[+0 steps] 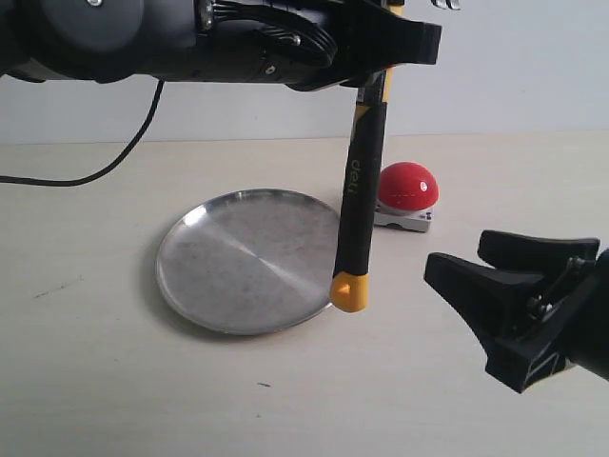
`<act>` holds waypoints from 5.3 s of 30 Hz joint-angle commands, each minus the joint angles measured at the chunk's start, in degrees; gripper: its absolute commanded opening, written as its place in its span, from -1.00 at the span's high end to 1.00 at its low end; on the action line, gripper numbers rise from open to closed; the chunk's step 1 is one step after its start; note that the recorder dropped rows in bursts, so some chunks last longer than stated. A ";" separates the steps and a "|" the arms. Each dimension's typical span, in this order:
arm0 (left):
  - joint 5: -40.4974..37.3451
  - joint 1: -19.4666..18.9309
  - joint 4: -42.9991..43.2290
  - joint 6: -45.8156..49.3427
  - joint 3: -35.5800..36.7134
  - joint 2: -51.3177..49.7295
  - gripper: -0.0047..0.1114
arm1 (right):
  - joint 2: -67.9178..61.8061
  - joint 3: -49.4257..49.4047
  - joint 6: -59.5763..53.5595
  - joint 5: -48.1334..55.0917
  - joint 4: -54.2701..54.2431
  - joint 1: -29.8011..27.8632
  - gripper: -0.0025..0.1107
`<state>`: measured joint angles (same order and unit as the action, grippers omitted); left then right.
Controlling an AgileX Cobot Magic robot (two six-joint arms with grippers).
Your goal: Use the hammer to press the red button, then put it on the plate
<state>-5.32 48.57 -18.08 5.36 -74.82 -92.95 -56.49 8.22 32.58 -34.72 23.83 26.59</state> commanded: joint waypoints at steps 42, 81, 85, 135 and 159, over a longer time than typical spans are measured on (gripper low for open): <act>5.89 2.83 -0.61 -2.52 -0.52 1.25 0.92 | -26.55 16.79 6.67 -11.31 3.07 0.11 0.37; 3.23 0.63 5.83 4.94 20.75 19.87 0.92 | -9.63 16.79 -9.23 11.27 -17.89 0.11 0.96; 18.97 0.63 4.72 4.94 36.43 29.41 0.92 | -4.48 16.79 -10.46 19.18 -17.78 0.11 0.96; 35.68 0.53 -80.61 69.46 74.82 92.95 0.92 | -1.54 16.79 -11.45 35.32 -17.75 0.11 0.96; -0.32 -25.68 -65.13 69.46 74.82 92.95 0.92 | -13.18 34.71 -12.31 51.56 -14.39 -0.82 0.96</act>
<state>3.81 28.28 -87.31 74.60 -0.18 -0.33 -66.86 38.22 19.78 20.44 7.69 26.69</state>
